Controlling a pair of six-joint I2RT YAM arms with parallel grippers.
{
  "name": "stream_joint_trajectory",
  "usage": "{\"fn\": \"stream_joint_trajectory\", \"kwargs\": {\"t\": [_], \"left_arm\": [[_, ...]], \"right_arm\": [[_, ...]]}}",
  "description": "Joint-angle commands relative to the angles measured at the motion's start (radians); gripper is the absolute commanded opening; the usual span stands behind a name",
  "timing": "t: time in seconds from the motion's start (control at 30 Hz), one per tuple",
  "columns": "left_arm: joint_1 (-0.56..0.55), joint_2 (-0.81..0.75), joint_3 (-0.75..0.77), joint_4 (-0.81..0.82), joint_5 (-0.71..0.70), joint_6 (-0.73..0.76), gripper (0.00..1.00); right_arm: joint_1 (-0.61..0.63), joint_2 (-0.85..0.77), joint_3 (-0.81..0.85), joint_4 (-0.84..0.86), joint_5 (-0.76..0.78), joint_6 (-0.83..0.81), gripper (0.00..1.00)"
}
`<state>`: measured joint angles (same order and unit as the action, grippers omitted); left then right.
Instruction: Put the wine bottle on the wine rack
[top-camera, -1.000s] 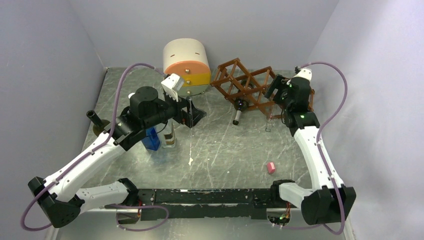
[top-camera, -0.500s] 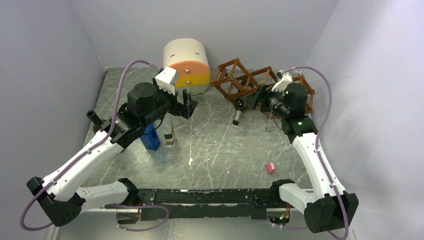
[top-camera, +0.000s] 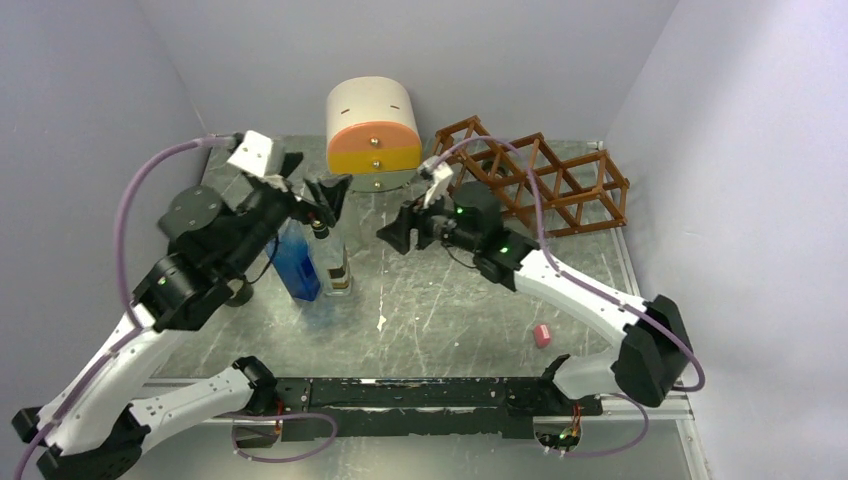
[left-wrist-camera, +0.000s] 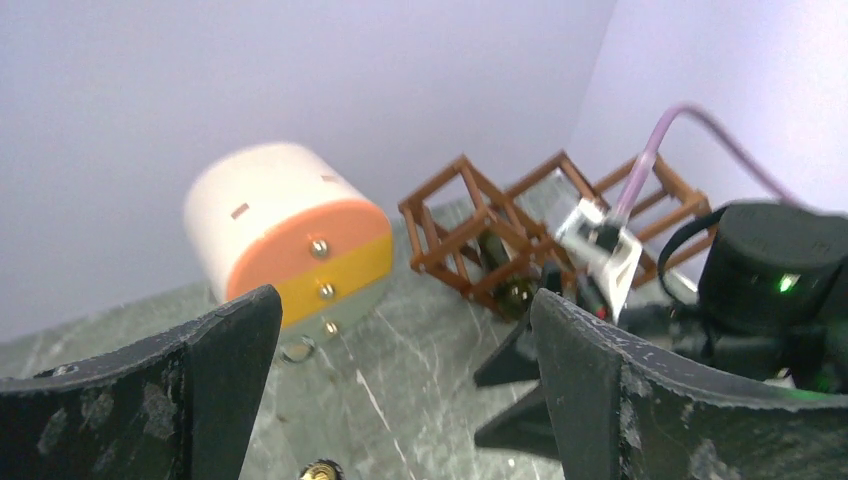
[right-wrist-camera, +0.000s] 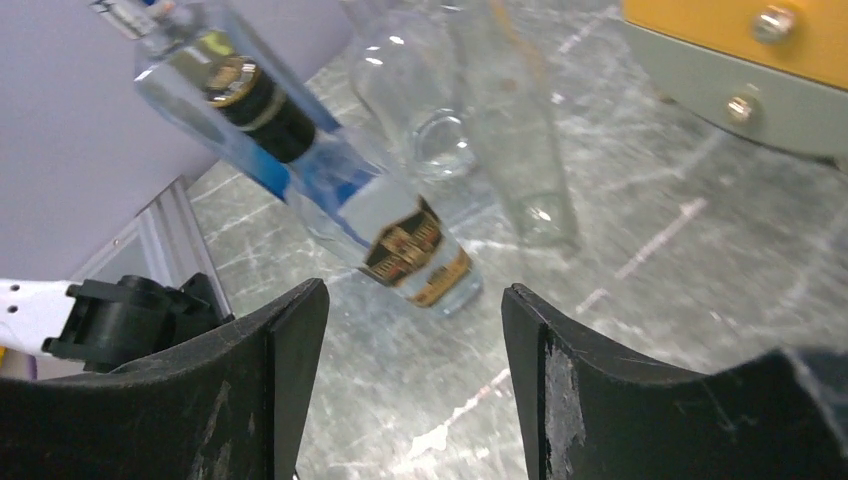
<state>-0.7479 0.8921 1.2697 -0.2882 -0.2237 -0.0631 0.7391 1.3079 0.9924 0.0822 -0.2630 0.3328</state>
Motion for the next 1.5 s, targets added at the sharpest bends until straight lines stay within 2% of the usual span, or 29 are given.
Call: {"fn": "stream_joint_trajectory", "kwargs": {"t": [0.0,0.13,0.27,0.47,0.6,0.8,0.9,1.17,1.23,1.4,1.47], "left_arm": [[0.004,-0.085,-0.011,0.091,-0.061,0.069,0.99],[0.004,-0.143,-0.052,0.135,-0.056,0.091,0.99],[0.005,-0.167,-0.058,0.114,-0.062,0.079,0.98],[0.004,-0.171,-0.048,0.072,-0.065,0.052,0.98],[0.005,-0.17,-0.041,0.052,-0.056,0.031,0.99],[0.004,-0.167,-0.028,0.02,-0.066,0.024,0.98],[0.005,-0.164,-0.033,0.037,-0.07,0.033,0.98],[0.005,-0.169,-0.053,0.045,-0.077,0.025,0.99],[0.005,-0.169,-0.053,0.044,-0.077,0.028,0.99],[0.005,-0.156,-0.043,0.038,-0.066,0.024,0.99],[0.004,-0.156,-0.055,0.047,-0.062,0.022,0.99]], "right_arm": [[0.095,0.067,0.064,0.184,0.062,-0.077,0.67],[0.156,0.161,0.121,0.234,0.042,-0.123,0.67],[0.2,0.218,0.145,0.315,0.038,-0.157,0.68],[0.238,0.321,0.25,0.298,0.052,-0.202,0.68],[0.256,0.377,0.311,0.271,0.058,-0.23,0.6],[0.267,0.396,0.318,0.273,0.085,-0.272,0.41],[0.268,0.403,0.32,0.278,0.079,-0.296,0.41],[0.267,0.45,0.36,0.239,0.048,-0.316,0.48],[0.268,0.448,0.353,0.246,0.052,-0.317,0.43],[0.269,0.416,0.323,0.277,0.095,-0.323,0.12],[0.27,0.392,0.308,0.274,0.138,-0.329,0.08]]}}
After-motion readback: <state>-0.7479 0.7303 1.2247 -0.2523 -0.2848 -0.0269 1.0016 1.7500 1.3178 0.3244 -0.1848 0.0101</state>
